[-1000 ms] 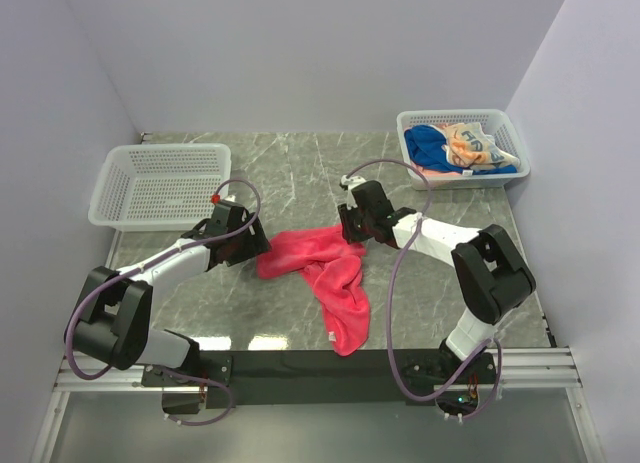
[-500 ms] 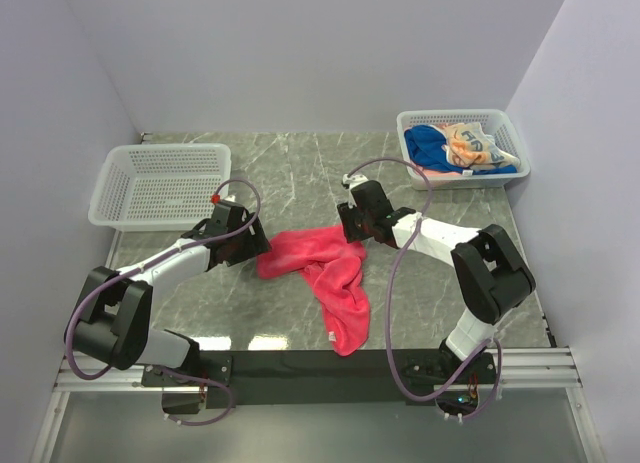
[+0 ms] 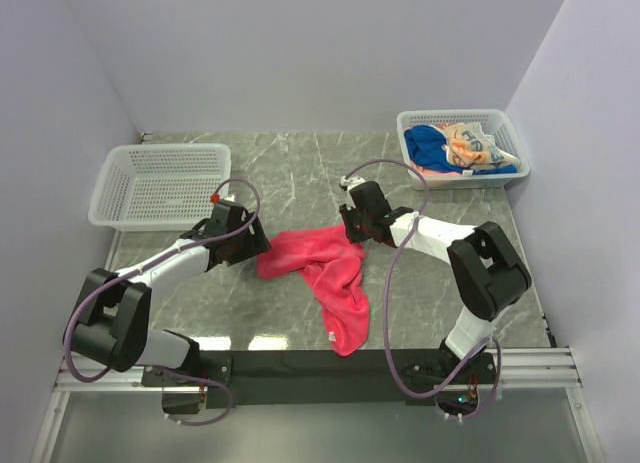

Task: Fold and stack the towels
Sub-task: Flatten out the crumpled towel

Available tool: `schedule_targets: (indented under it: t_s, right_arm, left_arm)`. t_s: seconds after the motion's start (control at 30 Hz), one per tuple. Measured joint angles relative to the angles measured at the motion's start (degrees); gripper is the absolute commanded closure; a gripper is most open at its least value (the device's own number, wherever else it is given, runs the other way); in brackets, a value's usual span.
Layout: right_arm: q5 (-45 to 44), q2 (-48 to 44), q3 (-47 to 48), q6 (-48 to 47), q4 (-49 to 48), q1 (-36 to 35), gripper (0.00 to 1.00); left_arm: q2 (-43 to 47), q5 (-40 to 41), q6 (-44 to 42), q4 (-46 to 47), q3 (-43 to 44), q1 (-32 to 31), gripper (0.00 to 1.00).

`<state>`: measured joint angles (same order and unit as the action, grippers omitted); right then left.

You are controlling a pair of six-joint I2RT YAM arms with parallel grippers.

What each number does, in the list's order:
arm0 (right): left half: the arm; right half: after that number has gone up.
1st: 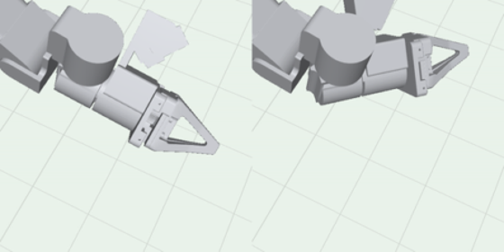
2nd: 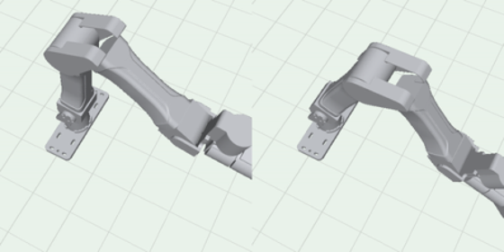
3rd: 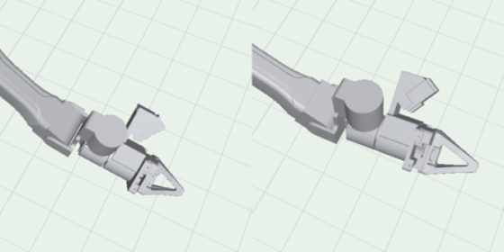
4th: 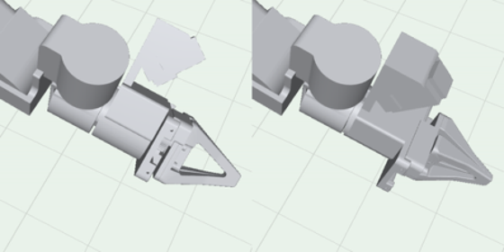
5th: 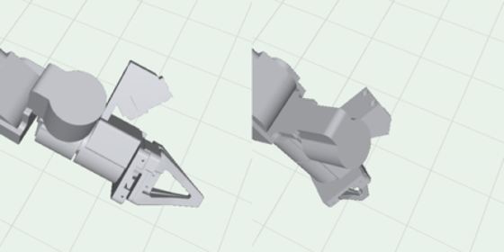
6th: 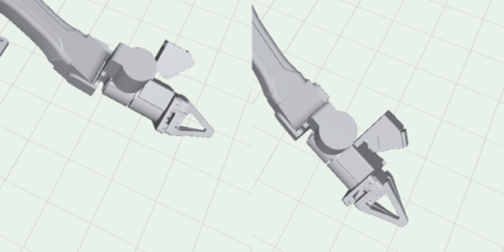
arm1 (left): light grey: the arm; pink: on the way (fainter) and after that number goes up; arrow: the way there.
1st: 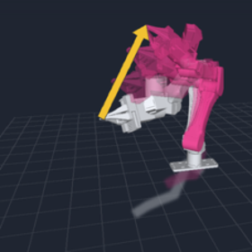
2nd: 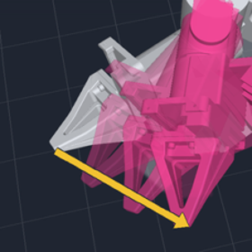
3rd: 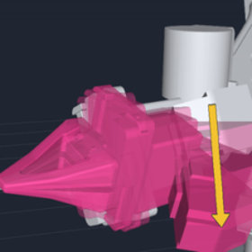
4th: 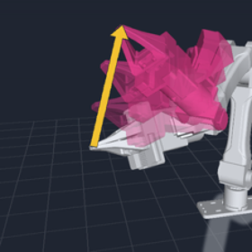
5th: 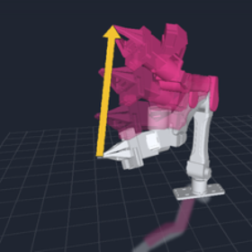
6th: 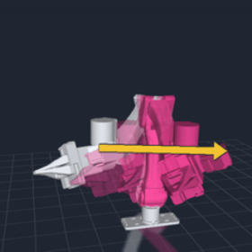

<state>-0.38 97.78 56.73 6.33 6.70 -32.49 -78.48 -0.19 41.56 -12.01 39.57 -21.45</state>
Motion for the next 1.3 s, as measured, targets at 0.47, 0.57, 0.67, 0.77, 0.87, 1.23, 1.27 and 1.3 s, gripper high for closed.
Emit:
schedule_targets:
  t_s: [0.47, 0.57, 0.67, 0.77, 0.87, 1.23, 1.27, 1.3]
  right_arm:
    - [-0.04, 3.78, 2.23, 0.59, 1.88, 0.0, 0.85]
    - [-0.09, 3.76, 2.23, 0.66, 1.97, 0.0, 0.98]
    - [-0.59, 3.3, 2.16, 0.81, 2.01, 0.0, 1.0]
    - [-1.31, 1.25, 1.66, 0.85, 1.97, 0.0, 1.0]
    - [-1.62, -2.71, 0.26, 1.25, 1.51, 0.02, 1.0]
    - [0.0, -6.62, -2.64, 2.69, -1.09, 0.02, 1.0]
    - [0.31, -6.62, -2.89, 2.8, -1.09, 0.02, 1.0]
    - [0.61, -6.62, -2.99, 2.95, -1.09, 0.02, 1.0]
  left_arm:
    - [0.0, 0.0, -0.02, -0.68, 0.0, 0.0, 0.24]
    - [0.0, 0.02, -0.02, -0.92, 0.0, 0.0, 0.25]
    - [0.0, 0.02, 0.0, -0.98, 0.0, 0.0, 0.25]
    - [-0.02, 0.02, -0.02, -1.03, 0.09, 0.0, 0.27]
    - [-0.55, 0.02, -0.2, -1.22, 1.05, 0.0, 0.31]
    - [-5.75, -0.13, -0.39, 0.2, 3.96, 0.0, 0.44]
    - [-6.12, -0.22, -0.39, 0.39, 3.96, 0.02, 0.44]
    - [-6.4, -0.31, -0.39, 0.57, 3.96, 0.02, 0.44]
